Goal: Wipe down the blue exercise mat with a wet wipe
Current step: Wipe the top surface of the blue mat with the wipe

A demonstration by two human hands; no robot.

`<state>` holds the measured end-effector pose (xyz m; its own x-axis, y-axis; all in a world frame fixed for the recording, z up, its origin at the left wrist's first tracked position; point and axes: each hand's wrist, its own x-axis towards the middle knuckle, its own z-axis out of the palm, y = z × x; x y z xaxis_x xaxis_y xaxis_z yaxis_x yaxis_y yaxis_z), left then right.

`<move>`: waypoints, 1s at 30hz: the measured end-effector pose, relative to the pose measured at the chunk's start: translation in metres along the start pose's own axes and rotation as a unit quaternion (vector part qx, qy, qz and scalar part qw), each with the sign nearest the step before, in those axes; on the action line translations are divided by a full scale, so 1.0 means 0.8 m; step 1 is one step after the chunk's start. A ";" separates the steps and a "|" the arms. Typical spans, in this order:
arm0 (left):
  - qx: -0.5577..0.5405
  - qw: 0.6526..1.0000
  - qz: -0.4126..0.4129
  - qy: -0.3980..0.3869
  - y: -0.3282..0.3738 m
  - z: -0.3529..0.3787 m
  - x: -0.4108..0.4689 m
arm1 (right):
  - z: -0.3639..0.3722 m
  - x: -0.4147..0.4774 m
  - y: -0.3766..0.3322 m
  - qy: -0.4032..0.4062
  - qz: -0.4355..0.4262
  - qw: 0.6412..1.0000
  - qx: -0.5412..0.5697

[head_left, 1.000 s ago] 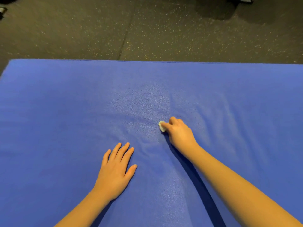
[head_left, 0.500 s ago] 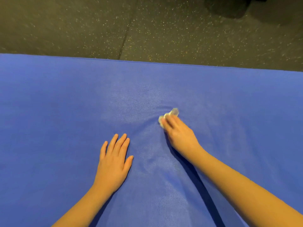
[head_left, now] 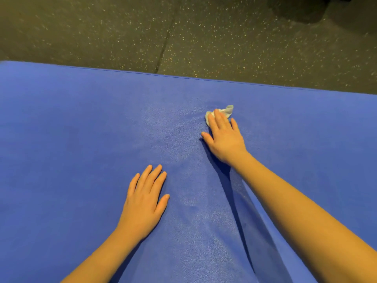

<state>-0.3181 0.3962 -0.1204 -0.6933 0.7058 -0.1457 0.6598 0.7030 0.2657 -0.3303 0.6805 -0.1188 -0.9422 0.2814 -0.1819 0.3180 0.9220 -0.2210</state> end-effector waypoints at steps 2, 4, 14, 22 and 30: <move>0.012 1.000 -0.005 -0.009 -0.006 -0.001 0.006 | 0.002 0.005 -0.012 -0.001 -0.012 1.000 0.018; 0.022 1.000 -0.009 -0.020 -0.005 0.000 0.006 | 0.002 -0.004 -0.013 -0.026 -0.106 0.994 -0.002; 0.022 0.999 -0.007 -0.026 -0.004 -0.001 0.005 | -0.018 0.080 -0.001 0.006 0.001 1.000 0.024; 0.060 0.998 -0.028 -0.009 -0.059 -0.023 0.047 | -0.026 0.099 0.024 -0.013 -0.055 0.996 -0.075; 0.090 0.995 -0.037 -0.033 -0.055 -0.020 0.044 | -0.030 0.143 -0.046 -0.035 -0.118 0.992 0.009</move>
<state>-0.3763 0.3885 -0.1217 -0.7248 0.6522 -0.2219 0.6534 0.7529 0.0789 -0.4520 0.6849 -0.1086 -0.9810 0.0388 -0.1900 0.0923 0.9550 -0.2819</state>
